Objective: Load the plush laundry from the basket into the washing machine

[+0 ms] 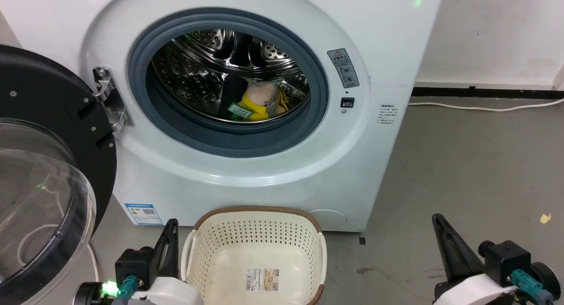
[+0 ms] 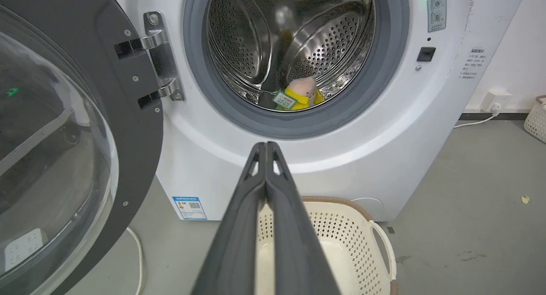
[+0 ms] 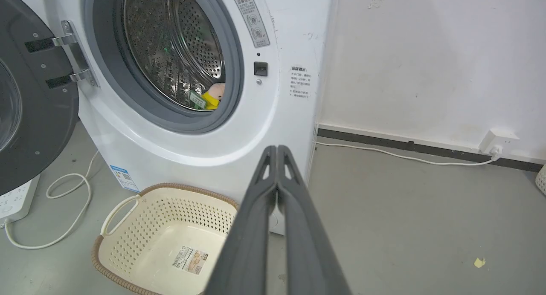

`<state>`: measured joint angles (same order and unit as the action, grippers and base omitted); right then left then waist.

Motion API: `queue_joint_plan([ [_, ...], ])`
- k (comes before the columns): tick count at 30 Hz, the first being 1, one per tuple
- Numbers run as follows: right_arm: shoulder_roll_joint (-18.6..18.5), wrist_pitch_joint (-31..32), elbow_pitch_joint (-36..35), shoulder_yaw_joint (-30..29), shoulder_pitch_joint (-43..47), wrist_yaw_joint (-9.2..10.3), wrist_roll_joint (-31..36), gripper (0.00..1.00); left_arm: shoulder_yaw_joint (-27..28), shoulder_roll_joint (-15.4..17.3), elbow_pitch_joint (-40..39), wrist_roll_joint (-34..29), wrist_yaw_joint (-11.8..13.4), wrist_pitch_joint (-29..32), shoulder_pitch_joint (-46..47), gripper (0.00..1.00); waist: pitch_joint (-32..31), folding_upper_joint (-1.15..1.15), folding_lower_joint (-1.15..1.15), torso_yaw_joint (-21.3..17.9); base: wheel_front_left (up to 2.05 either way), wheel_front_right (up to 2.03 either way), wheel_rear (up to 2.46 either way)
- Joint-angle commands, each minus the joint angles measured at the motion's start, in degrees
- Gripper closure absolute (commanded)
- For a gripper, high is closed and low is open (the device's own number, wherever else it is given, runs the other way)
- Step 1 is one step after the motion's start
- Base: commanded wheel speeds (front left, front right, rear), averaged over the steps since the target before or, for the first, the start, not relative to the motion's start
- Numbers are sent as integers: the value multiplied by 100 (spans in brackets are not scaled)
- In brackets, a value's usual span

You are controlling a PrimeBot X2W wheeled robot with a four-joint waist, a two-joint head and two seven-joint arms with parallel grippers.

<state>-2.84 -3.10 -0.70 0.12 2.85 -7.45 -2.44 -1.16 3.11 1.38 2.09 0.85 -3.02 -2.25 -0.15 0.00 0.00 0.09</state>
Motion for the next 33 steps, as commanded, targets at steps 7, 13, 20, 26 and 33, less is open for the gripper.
queue_joint_plan([
  [7,-3,109,32,-10,-163,-3,104,100,47,-5,-64,-101,-39,101,131,100,5,0,0,-3,0,0,0],
  [13,-3,179,45,-11,-206,-3,153,100,71,-12,-90,-139,-55,171,164,100,8,0,0,-5,0,0,0],
  [20,-4,261,61,-11,-256,-3,210,100,99,-19,-120,-183,-74,253,203,100,13,0,0,-7,0,0,0],
  [26,-4,310,70,-12,-285,-3,244,100,116,-24,-138,-209,-85,302,225,100,15,0,0,-9,0,0,0],
  [33,-4,310,70,-12,-285,-3,244,100,116,-24,-138,-209,-85,302,225,100,15,0,0,-9,0,0,0],
])
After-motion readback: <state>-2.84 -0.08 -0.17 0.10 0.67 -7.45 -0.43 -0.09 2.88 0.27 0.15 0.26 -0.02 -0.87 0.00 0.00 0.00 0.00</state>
